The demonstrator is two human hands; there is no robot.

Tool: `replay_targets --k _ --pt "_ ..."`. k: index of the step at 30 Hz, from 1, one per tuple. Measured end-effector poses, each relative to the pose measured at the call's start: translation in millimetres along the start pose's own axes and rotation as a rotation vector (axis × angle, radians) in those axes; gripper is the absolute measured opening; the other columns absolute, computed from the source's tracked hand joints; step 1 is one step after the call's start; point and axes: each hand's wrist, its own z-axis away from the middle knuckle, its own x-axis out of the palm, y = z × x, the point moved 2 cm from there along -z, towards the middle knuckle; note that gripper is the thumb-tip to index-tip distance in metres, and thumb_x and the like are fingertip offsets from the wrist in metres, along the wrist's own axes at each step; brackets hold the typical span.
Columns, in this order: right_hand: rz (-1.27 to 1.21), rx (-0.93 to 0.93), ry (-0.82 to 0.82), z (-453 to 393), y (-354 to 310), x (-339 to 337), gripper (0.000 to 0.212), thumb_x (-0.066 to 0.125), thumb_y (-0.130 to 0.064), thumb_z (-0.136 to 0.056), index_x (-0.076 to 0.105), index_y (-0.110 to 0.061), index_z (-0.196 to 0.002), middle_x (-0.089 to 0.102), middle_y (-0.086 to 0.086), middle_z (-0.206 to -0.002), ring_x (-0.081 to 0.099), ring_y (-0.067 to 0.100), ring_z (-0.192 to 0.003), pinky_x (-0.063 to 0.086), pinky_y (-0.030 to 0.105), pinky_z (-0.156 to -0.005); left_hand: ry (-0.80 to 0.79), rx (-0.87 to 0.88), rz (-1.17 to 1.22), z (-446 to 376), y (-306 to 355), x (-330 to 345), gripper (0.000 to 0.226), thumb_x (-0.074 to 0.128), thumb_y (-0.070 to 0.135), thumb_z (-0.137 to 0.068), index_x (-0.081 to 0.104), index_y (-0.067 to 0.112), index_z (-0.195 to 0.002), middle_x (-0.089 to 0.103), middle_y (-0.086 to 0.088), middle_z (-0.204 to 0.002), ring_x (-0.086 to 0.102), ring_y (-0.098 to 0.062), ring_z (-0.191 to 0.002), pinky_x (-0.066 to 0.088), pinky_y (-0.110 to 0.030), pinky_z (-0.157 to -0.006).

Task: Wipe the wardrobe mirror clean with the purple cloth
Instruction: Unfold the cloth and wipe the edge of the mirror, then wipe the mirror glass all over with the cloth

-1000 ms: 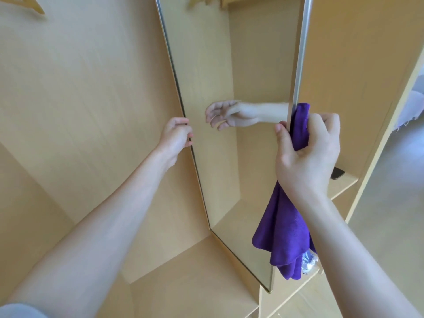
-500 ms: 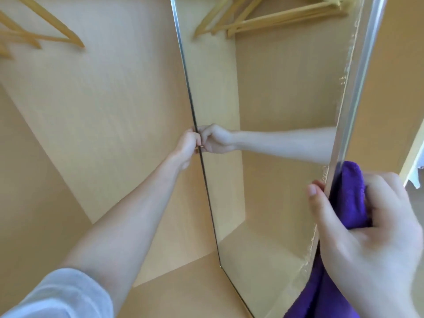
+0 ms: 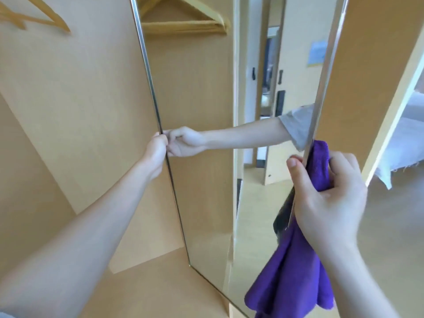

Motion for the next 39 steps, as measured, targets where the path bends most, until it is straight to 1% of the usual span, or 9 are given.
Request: replay_targets --k 2,4,9,13,20,25,30,34,39 --pt "0.030 0.060 0.029 -1 12 -1 0.033 0.071 -0.021 -0.091 0.047 -0.022 -0.069 0.051 0.002 -0.083 0.049 -0.001 -0.081 0.033 0.004 -0.073 0.038 0.031 -0.005 21 6 -3 0.027 0.037 0.008 -0.084 0.055 0.016 -0.102 0.063 -0.007 -0.108 0.053 -0.028 -0.120 0.043 -0.038 -0.102" --pt "0.032 0.115 0.013 -14 19 1 0.027 0.070 -0.026 -0.093 0.053 -0.016 -0.073 0.054 0.005 -0.090 0.050 0.004 -0.083 0.033 0.003 -0.075 0.085 0.038 0.016 36 7 -8 0.032 0.032 -0.002 -0.093 0.044 0.026 -0.082 0.054 0.005 -0.090 0.049 -0.023 -0.111 0.043 -0.027 -0.080" --pt "0.011 0.203 -0.048 -40 51 13 0.032 0.063 -0.038 -0.094 0.059 -0.013 -0.073 0.064 0.015 -0.097 0.047 -0.014 -0.089 0.032 0.000 -0.080 0.114 0.099 -0.030 85 11 -16 0.043 0.030 -0.001 -0.102 0.028 0.034 -0.076 0.040 0.018 -0.097 0.030 -0.008 -0.114 0.031 -0.008 -0.065" --pt "-0.185 0.413 -0.146 -61 74 21 0.037 0.065 -0.040 -0.091 0.058 -0.013 -0.067 0.063 0.007 -0.075 0.063 0.015 -0.074 0.060 0.039 -0.085 0.177 0.155 -0.083 109 5 -32 0.033 0.033 0.001 -0.102 0.043 0.030 -0.088 0.046 0.006 -0.118 0.038 -0.009 -0.116 0.038 -0.020 -0.081" --pt "-0.333 0.676 -0.336 -81 78 33 0.017 0.071 -0.033 -0.092 0.069 -0.016 -0.087 0.073 0.026 -0.107 0.075 0.036 -0.089 0.060 0.050 -0.088 0.161 0.165 -0.165 150 -4 -36 0.015 0.034 0.029 -0.104 0.035 0.033 -0.089 0.048 0.007 -0.122 0.045 -0.009 -0.118 0.030 -0.031 -0.100" --pt "-0.317 0.686 -0.410 -91 83 38 0.026 0.069 -0.034 -0.094 0.071 -0.009 -0.102 0.074 0.023 -0.104 0.076 0.036 -0.090 0.061 0.049 -0.088 0.197 0.185 -0.193 174 1 -25 0.020 0.029 0.011 -0.097 0.032 0.027 -0.086 0.038 0.009 -0.102 0.038 -0.005 -0.092 0.031 -0.016 -0.083" --pt "-0.330 0.632 -0.494 -99 99 41 0.025 0.069 -0.038 -0.093 0.073 -0.014 -0.094 0.076 0.018 -0.096 0.076 0.030 -0.081 0.061 0.048 -0.086 0.309 0.141 -0.230 181 2 -19 0.023 0.032 0.010 -0.101 0.033 0.028 -0.087 0.043 0.014 -0.101 0.042 -0.009 -0.113 0.031 -0.029 -0.104" --pt "-0.381 0.611 -0.559 -103 108 44 0.021 0.069 -0.037 -0.093 0.070 -0.019 -0.081 0.070 0.013 -0.083 0.068 0.020 -0.064 0.058 0.038 -0.074 0.447 0.060 -0.203 182 6 -8 0.006 0.035 0.016 -0.106 0.038 0.021 -0.108 0.044 0.005 -0.122 0.044 -0.020 -0.125 0.035 -0.038 -0.104" --pt "-0.440 0.535 -0.507 -117 118 43 0.021 0.072 -0.033 -0.088 0.069 -0.013 -0.091 0.073 0.016 -0.085 0.070 0.024 -0.076 0.058 0.042 -0.077 0.605 0.016 -0.255 179 9 4 0.035 0.040 0.017 -0.103 0.038 0.005 -0.136 0.047 -0.014 -0.146 0.046 -0.034 -0.134 0.036 -0.046 -0.109"
